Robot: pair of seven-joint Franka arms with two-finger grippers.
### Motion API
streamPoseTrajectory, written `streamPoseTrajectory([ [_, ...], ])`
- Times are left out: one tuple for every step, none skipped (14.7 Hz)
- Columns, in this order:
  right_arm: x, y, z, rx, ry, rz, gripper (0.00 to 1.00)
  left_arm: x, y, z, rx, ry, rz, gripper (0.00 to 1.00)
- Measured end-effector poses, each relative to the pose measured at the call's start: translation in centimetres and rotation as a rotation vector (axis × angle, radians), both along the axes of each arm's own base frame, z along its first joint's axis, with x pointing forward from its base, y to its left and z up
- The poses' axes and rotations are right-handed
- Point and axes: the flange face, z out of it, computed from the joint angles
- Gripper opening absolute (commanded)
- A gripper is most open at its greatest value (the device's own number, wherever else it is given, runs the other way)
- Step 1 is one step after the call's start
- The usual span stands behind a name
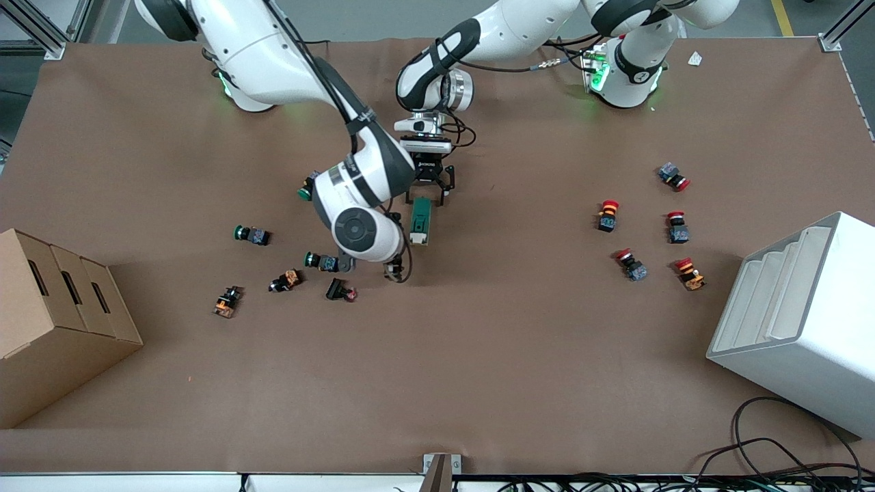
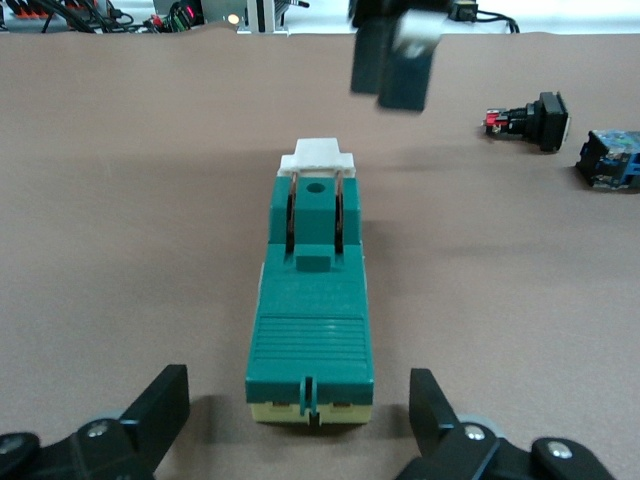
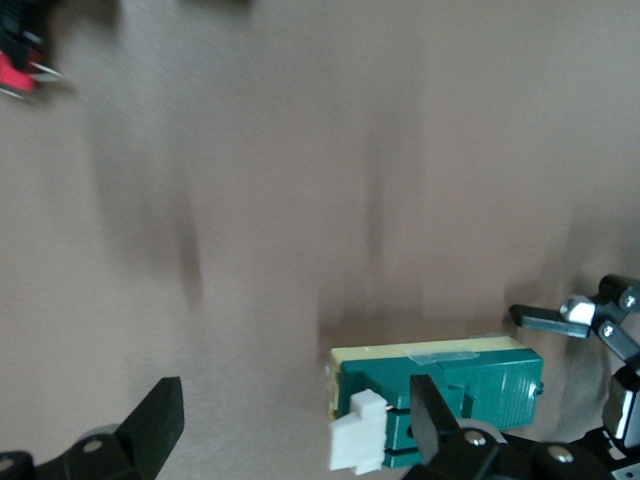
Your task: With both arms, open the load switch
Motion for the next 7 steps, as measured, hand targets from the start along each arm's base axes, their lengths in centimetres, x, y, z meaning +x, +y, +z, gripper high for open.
streamPoseTrajectory([
  [-0.5, 0.5, -0.6, -0.008, 0.008, -0.007, 1.00, -0.1, 0.0, -0.1, 0.002, -0.005, -0.001, 0.98],
  [-1.1, 1.1, -1.1, -0.014, 0.018, -0.012, 1.00, -0.1, 0.0, -0.1, 0.003, -0.007, -0.002, 0.98],
  [-1.6, 1.6, -1.6, -0.018, 0.028, -0.017, 1.00, -0.1, 0.0, -0.1, 0.003, -0.008, -0.002, 0.98],
  [-2.0, 2.1, -1.9, -0.014, 0.039, -0.024, 1.00, -0.1, 0.0, -0.1, 0.003, -0.008, -0.002, 0.98],
  [-2.3, 2.4, -2.1, -0.004, 0.051, -0.031, 1.00, -0.1, 0.0, -0.1, 0.004, -0.009, -0.002, 0.98],
  [-2.4, 2.5, -2.1, 0.006, 0.062, -0.039, 1.00, -0.2, 0.0, -0.2, 0.004, -0.010, -0.003, 0.98],
  [-2.6, 2.7, -2.0, 0.011, 0.072, -0.042, 1.00, -0.2, 0.0, -0.2, 0.005, -0.012, -0.003, 0.98],
])
